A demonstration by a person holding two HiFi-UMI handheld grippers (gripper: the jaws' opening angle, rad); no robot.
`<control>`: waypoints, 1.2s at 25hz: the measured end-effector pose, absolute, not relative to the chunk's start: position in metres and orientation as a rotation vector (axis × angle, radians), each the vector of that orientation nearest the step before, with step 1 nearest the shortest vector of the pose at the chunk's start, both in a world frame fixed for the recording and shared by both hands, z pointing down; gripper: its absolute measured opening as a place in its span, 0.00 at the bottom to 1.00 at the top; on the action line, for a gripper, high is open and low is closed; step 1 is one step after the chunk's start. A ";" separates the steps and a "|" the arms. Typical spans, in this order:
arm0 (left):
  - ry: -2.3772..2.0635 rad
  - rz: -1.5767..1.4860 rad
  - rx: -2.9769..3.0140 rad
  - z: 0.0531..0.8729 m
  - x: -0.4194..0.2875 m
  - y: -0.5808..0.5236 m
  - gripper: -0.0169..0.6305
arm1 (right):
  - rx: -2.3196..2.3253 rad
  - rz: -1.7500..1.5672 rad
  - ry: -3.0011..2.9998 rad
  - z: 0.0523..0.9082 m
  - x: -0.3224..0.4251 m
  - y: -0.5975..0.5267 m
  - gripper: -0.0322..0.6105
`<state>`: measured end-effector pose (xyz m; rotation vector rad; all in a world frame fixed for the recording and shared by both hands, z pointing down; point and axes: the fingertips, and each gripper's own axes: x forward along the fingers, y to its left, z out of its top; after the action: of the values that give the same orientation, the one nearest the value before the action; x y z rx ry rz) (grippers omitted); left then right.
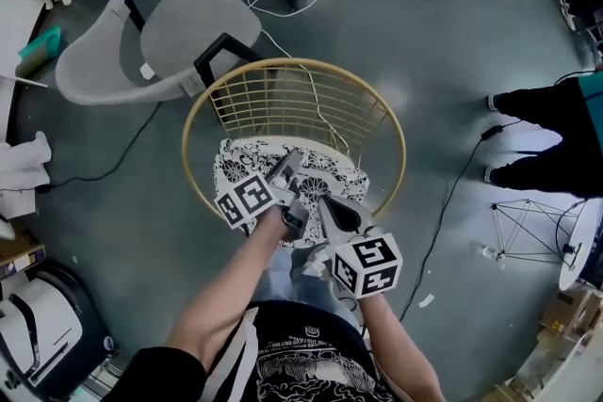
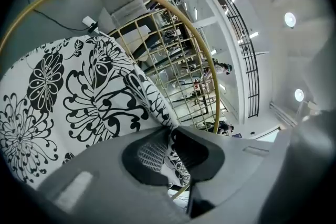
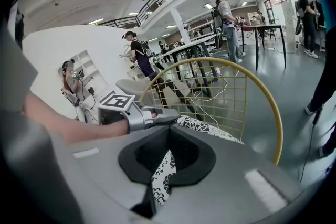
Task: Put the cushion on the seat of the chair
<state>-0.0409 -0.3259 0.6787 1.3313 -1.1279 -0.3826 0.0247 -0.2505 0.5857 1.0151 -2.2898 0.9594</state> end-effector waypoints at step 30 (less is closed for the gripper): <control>-1.037 -0.272 1.591 0.622 -0.031 -0.303 0.17 | 1.016 0.938 -2.331 0.565 0.013 -0.249 0.04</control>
<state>-0.0307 -0.3035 0.6221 1.5909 -1.0370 -0.2721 0.0125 -0.2485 0.5653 1.0160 -2.3314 0.9382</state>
